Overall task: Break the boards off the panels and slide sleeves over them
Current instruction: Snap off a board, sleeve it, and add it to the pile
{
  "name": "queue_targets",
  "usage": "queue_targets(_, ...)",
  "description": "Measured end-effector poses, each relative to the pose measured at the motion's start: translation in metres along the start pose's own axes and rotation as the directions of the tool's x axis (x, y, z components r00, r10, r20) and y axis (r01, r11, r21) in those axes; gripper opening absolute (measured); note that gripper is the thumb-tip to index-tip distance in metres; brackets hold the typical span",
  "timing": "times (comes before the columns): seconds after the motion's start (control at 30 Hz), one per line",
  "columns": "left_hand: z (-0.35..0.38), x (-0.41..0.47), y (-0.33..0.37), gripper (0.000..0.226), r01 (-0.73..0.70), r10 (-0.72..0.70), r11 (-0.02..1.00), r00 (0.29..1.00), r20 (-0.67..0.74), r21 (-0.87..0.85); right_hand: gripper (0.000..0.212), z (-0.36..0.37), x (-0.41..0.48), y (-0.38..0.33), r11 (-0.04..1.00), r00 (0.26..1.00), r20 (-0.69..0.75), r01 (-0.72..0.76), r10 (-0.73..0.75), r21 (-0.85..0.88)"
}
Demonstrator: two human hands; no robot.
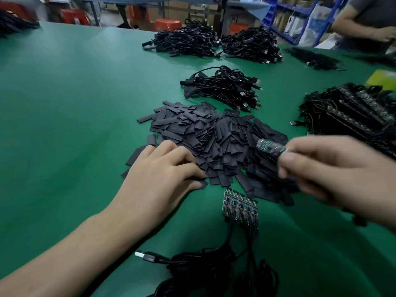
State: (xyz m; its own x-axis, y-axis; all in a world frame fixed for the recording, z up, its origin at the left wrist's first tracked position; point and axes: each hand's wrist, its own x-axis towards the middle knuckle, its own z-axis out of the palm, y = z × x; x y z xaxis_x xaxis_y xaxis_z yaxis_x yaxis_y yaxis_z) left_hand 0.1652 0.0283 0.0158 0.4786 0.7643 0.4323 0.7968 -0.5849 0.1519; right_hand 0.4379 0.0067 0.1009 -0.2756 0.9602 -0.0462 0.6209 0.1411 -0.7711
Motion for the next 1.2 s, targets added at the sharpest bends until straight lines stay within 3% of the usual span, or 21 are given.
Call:
queue_targets(0.1,0.002,0.000,0.000,0.020,0.020,-0.020,1.000,1.000,0.006,-0.021,0.029,0.029,0.007,0.012,0.999,0.996,0.082,-0.022,0.026,-0.039)
queue_targets(0.23,0.004,-0.001,-0.002,0.016,0.042,-0.048,0.990,0.998,-0.042,-0.137,0.029,0.057,0.012,0.022,0.998,0.999,-0.005,-0.047,0.047,0.040)
queue_targets(0.3,0.003,-0.002,0.000,0.016,0.088,-0.118,0.952,0.989,-0.086,-0.293,0.038,0.066,0.009,0.025,0.997,0.998,-0.061,-0.017,0.021,0.070)
queue_targets(0.4,0.000,-0.002,0.009,0.016,0.171,-0.269,0.693,0.963,-0.031,-0.700,0.044,0.073,0.005,0.020,0.992,0.993,-0.104,0.072,-0.061,0.103)
queue_targets(0.43,0.000,-0.002,0.013,0.019,0.183,-0.293,0.600,0.956,0.000,-0.779,0.042,0.075,0.004,0.018,0.987,0.991,-0.106,0.090,-0.076,0.136)
queue_targets(0.5,0.000,-0.004,0.019,0.020,0.171,-0.306,0.532,0.952,0.000,-0.829,0.037,0.079,0.002,0.014,0.974,0.994,-0.071,0.096,-0.083,0.204)
queue_targets(0.57,-0.001,-0.006,0.024,0.019,0.147,-0.300,0.553,0.953,-0.032,-0.820,0.027,0.084,0.001,0.014,0.960,0.997,-0.036,0.073,-0.066,0.270)
queue_targets(0.67,-0.004,-0.006,0.025,0.024,0.063,-0.209,0.695,0.971,-0.118,-0.716,0.022,0.085,0.000,0.014,0.939,0.997,-0.048,0.071,-0.058,0.336)
queue_targets(0.8,-0.004,-0.005,0.024,0.034,0.000,-0.117,0.824,0.979,-0.169,-0.567,0.024,0.086,-0.001,0.017,0.955,0.991,-0.098,0.111,-0.087,0.274)
queue_targets(1.0,-0.005,-0.004,0.019,0.025,0.079,-0.207,0.771,0.969,-0.132,-0.631,0.049,0.077,0.001,0.020,0.954,0.983,-0.159,0.131,-0.090,0.271)
queue_targets(1.2,-0.002,-0.003,0.015,0.022,0.122,-0.264,0.721,0.958,-0.107,-0.683,0.030,0.070,-0.001,0.023,0.979,0.972,-0.159,0.188,-0.174,0.078)
